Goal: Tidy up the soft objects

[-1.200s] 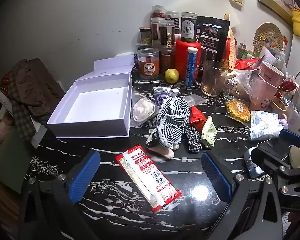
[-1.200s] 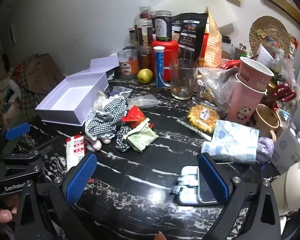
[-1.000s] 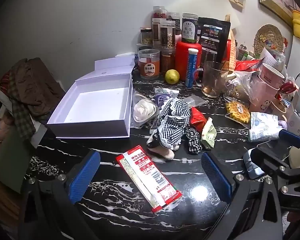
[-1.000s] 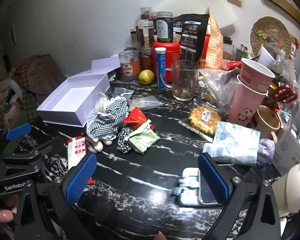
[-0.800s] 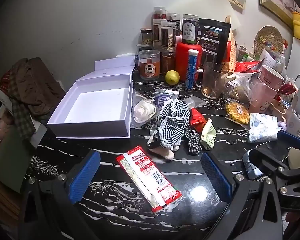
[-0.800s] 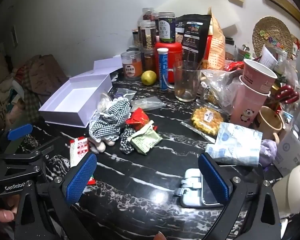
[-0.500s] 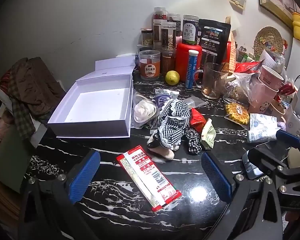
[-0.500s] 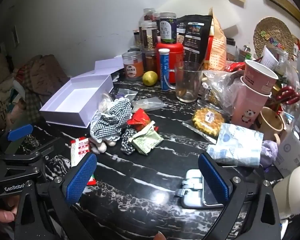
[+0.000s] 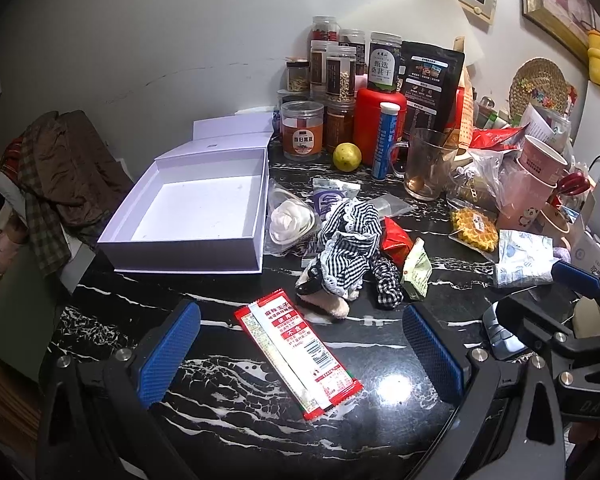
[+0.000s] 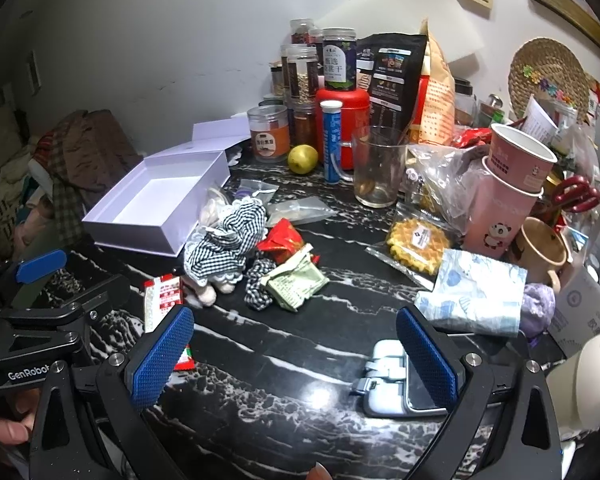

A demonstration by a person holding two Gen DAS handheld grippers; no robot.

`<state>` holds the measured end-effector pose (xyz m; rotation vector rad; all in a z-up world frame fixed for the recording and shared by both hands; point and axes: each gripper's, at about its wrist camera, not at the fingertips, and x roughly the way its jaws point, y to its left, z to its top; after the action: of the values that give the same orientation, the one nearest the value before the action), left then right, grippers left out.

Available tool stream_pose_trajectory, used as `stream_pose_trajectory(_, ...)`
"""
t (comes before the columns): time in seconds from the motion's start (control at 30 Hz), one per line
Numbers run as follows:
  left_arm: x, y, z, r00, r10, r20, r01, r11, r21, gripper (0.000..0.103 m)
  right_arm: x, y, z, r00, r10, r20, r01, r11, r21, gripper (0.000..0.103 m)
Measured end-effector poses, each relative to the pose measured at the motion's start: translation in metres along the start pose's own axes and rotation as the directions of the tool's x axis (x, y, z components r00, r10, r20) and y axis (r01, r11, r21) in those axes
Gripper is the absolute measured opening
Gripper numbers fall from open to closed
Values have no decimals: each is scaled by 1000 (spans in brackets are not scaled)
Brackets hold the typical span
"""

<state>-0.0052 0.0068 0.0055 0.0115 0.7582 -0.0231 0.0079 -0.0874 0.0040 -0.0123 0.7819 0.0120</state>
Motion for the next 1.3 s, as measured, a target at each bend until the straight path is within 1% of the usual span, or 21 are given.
stream_pose_trajectory(1.3, -9, 2, -5, 1000, -6, 13, 6, 1000, -15, 103, -8, 2, 1, 1000, 15, 20, -15, 1000, -13, 103)
